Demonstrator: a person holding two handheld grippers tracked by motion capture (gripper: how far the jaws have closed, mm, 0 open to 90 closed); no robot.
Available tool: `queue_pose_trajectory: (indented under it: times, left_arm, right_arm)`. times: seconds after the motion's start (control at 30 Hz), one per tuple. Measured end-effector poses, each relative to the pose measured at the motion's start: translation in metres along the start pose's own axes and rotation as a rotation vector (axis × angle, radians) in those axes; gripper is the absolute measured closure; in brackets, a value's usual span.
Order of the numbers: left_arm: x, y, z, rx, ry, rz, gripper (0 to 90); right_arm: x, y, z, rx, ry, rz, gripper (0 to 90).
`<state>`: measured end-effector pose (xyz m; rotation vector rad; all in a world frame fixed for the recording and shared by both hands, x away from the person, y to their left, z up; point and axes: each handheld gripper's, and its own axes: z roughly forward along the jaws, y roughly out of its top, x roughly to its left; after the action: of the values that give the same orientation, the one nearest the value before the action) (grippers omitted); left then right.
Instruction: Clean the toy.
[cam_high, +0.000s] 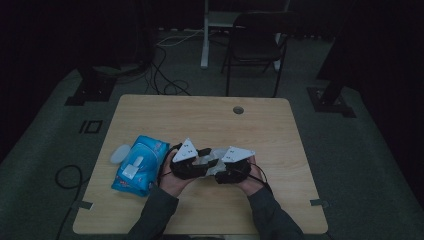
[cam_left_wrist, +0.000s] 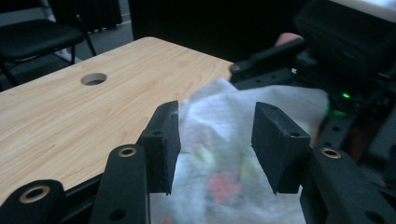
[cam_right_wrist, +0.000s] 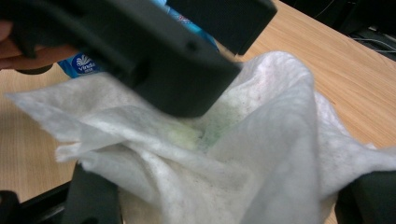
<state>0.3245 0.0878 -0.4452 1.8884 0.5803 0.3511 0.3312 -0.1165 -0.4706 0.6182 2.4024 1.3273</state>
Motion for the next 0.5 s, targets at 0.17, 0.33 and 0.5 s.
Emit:
queue_pose_trajectory:
  times: [0.17,0.33,0.5]
  left_arm:
    - [0.0064,-0.0035,0.0061,0.051,0.017,-0.022,52.6]
    - [0.0086,-0.0031,0.005,0.065,0.029,-0.039,73.5]
    - [0.0112,-0.0036,0.0011,0.071,0.044,-0.027,88.6]
  right_arm:
    - [0.0029,0.0023,0.0,-0.006,0.011,-0.01,34.0]
    - [0.0035,0.0019,0.0008,0.003,0.011,-0.016,34.0]
    - [0.0024,0.001,-0.0012,-0.001,0.007,-0.014,34.1]
